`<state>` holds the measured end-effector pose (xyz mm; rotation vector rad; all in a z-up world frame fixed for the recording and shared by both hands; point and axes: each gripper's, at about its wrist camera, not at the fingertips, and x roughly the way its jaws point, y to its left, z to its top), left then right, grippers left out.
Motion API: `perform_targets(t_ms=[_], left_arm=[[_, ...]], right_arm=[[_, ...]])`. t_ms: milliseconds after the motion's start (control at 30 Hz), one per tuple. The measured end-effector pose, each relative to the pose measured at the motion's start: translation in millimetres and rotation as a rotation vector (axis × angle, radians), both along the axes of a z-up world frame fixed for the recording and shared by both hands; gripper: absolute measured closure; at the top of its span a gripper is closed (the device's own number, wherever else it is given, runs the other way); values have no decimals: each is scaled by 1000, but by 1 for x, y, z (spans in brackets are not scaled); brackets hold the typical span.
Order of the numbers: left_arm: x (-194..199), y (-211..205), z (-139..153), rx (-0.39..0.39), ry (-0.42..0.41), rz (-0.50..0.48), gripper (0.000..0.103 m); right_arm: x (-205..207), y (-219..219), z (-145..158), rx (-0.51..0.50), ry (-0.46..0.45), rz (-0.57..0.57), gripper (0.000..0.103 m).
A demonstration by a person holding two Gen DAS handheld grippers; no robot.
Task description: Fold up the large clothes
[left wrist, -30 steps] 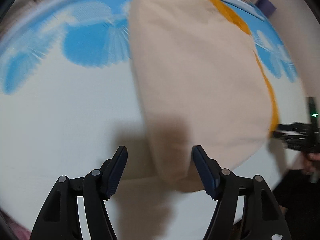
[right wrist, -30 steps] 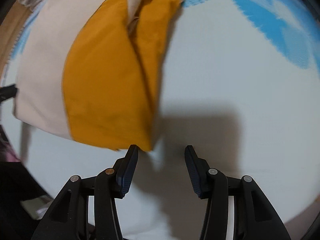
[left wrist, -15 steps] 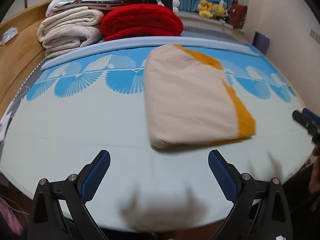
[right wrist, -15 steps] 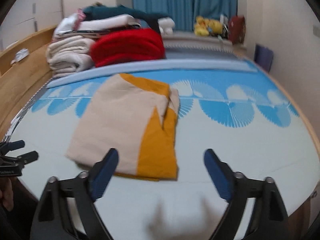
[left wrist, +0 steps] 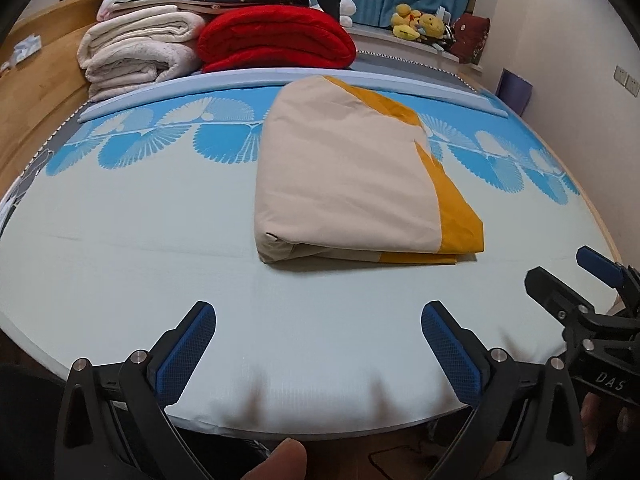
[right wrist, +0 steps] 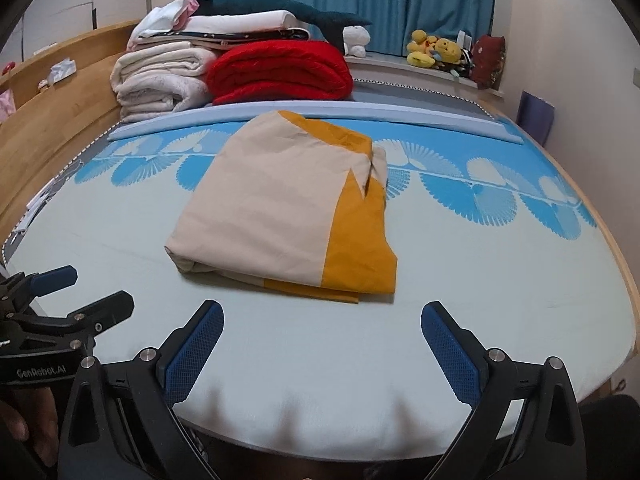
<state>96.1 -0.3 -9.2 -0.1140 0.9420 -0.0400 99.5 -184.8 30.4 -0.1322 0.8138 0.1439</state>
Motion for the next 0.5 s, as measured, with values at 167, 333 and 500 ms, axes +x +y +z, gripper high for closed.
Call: perform_targets(t_ms=[167, 333, 500], left_arm=[[0, -8, 1, 34, -36, -11, 1], [3, -4, -2, 30, -26, 7, 1], [4, -3, -3, 33, -29, 15, 1]], right_arm=[[10, 0, -6, 11, 9, -12, 4], [14, 3, -10, 13, 23, -11, 4], [17, 6, -13, 7, 28, -6, 4]])
